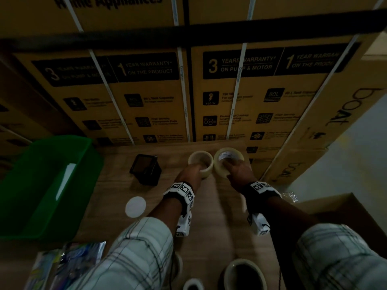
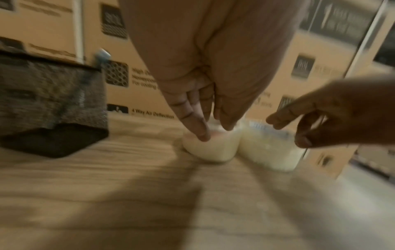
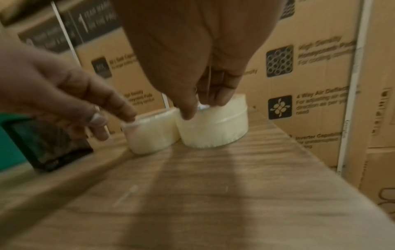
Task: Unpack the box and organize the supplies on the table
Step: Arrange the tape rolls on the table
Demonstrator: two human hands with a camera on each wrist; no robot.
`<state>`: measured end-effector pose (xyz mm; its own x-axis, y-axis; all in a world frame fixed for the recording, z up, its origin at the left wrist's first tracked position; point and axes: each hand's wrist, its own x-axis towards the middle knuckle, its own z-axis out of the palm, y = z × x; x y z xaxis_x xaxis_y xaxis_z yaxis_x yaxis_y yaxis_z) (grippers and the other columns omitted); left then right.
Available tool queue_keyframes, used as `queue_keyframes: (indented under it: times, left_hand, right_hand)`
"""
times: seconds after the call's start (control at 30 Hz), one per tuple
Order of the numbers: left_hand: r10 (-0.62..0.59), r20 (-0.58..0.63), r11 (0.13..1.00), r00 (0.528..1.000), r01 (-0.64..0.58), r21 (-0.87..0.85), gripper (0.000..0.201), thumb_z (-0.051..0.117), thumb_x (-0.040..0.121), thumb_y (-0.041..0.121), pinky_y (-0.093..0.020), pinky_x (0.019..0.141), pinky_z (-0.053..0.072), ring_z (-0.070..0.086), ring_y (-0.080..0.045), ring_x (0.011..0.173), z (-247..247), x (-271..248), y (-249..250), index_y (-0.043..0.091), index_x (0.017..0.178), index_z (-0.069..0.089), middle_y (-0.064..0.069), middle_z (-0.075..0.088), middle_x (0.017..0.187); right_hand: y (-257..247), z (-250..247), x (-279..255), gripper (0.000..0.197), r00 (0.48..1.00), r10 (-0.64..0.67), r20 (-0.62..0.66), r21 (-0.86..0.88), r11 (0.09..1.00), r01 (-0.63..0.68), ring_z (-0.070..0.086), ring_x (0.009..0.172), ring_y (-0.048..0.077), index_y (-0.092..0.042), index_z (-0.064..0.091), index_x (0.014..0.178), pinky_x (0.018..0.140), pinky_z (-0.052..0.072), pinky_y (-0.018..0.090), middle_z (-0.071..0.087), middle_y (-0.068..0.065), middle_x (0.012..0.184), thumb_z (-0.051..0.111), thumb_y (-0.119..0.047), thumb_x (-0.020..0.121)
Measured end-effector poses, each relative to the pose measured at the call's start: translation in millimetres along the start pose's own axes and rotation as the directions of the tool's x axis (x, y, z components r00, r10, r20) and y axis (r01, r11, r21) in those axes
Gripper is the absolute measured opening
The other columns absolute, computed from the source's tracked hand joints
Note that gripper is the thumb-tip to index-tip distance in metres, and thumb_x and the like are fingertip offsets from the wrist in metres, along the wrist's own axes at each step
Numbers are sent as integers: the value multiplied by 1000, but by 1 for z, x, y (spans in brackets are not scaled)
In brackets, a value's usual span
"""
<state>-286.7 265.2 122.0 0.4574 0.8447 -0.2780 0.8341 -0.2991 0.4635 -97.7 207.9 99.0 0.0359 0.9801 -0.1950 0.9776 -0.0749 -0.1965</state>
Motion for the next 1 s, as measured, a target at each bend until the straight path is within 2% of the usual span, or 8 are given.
queue_keyframes:
  times: [0.13, 0.23, 0.3, 0.4, 0.57, 0.67, 0.83, 1.0]
  left_hand:
    - [34, -49, 999, 998, -34, 0, 29, 47, 94, 17, -37, 94, 49, 59, -31, 113, -13, -24, -4, 9, 119, 61, -14, 63, 123]
    - [110, -65, 994, 992, -111, -10, 27, 49, 94, 20, -37, 89, 51, 62, -31, 107, -20, -45, -3, 12, 115, 63, -12, 67, 115]
    - [153, -66, 988, 986, -155, -27, 24, 52, 92, 21, -36, 87, 52, 63, -30, 104, -22, -59, -2, 14, 111, 64, -10, 68, 110]
    - [200, -50, 978, 979, -202, -43, 25, 55, 91, 20, -33, 88, 51, 63, -27, 105, -18, -78, 0, 14, 113, 65, -8, 69, 113]
    - [304, 8, 953, 953, -304, -2, 24, 55, 90, 25, -34, 89, 51, 62, -27, 106, 3, -109, 2, 15, 107, 69, -7, 69, 113]
    - [315, 46, 949, 948, -315, -4, 23, 55, 88, 29, -38, 93, 51, 63, -26, 107, 13, -131, 3, 22, 104, 70, -3, 71, 112]
    - [315, 123, 948, 941, -319, 12, 22, 55, 88, 30, -37, 93, 51, 63, -22, 105, 27, -162, 7, 25, 103, 69, 0, 70, 111]
    - [268, 177, 961, 947, -276, 20, 23, 53, 90, 33, -36, 94, 50, 63, -20, 104, 46, -187, 16, 25, 106, 68, 1, 70, 112]
  right_hand:
    - [-4, -16, -31, 51, 988, -69, -137, 19, 997, 72, 47, 119, 45, -13, 51, 134, 97, 41, 47, 43, 16, 144, 63, -10, 84]
    - [-18, -23, -54, 38, 976, -124, -180, -3, 992, 126, 54, 110, 44, -9, 62, 120, 87, 48, 47, 53, 19, 133, 65, -11, 82]
    - [-32, -25, -71, 35, 968, -139, -208, 11, 989, 144, 56, 106, 42, -10, 63, 117, 83, 50, 47, 58, 18, 125, 65, -12, 83]
    - [-49, -23, -100, 35, 969, -122, -216, 20, 991, 129, 55, 107, 37, -15, 61, 121, 84, 50, 46, 60, 14, 120, 61, -20, 87]
    - [-61, -2, -153, 31, 970, -136, -200, -4, 990, 138, 59, 98, 36, -13, 65, 115, 81, 53, 42, 64, 12, 111, 61, -20, 85]
    - [-64, 8, -185, 29, 971, -106, -215, 12, 994, 111, 61, 95, 34, -14, 67, 111, 80, 53, 41, 65, 12, 109, 62, -19, 83]
    - [-66, 24, -222, 29, 975, -88, -203, -13, 996, 88, 62, 92, 33, -15, 66, 111, 76, 54, 43, 66, 11, 107, 64, -20, 82]
    - [-69, 44, -254, 28, 976, -139, -170, -46, 990, 133, 61, 86, 31, -14, 68, 107, 69, 52, 38, 66, 11, 96, 68, -25, 81]
